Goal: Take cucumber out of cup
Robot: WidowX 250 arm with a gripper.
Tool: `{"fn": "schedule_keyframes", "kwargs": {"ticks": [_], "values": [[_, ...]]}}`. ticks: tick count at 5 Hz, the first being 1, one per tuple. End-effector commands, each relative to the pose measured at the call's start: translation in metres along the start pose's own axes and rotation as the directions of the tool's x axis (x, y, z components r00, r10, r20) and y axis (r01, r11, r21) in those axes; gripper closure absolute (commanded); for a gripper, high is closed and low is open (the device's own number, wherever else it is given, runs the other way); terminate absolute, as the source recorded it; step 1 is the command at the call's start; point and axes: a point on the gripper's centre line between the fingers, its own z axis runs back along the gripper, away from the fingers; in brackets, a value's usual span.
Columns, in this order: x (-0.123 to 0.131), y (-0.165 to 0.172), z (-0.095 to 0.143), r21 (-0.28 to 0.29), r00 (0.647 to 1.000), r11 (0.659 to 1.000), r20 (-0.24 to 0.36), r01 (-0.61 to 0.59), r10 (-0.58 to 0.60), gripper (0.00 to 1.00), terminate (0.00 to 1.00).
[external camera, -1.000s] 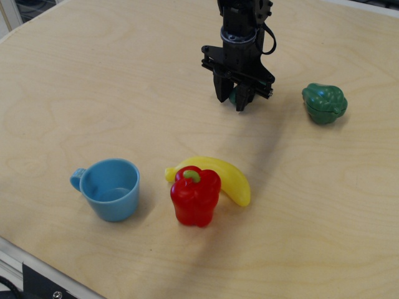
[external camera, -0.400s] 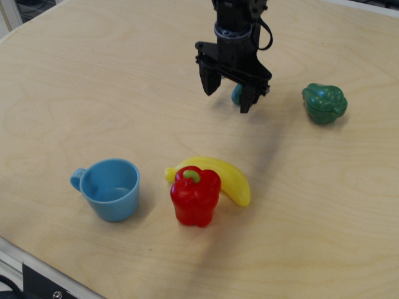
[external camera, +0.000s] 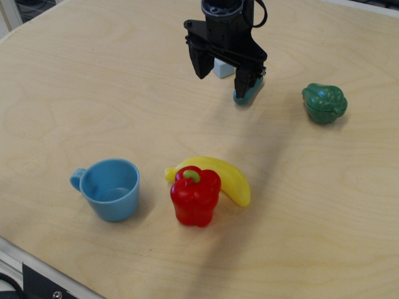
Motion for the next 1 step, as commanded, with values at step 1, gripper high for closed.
{"fn": "schedule_keyframes", "kwargs": {"ticks": [1], "values": [[0.0071,0.0038,0.0212,0.010,0.998,1.000,0.062,-0.005,0.005,0.00,1.00]]}}
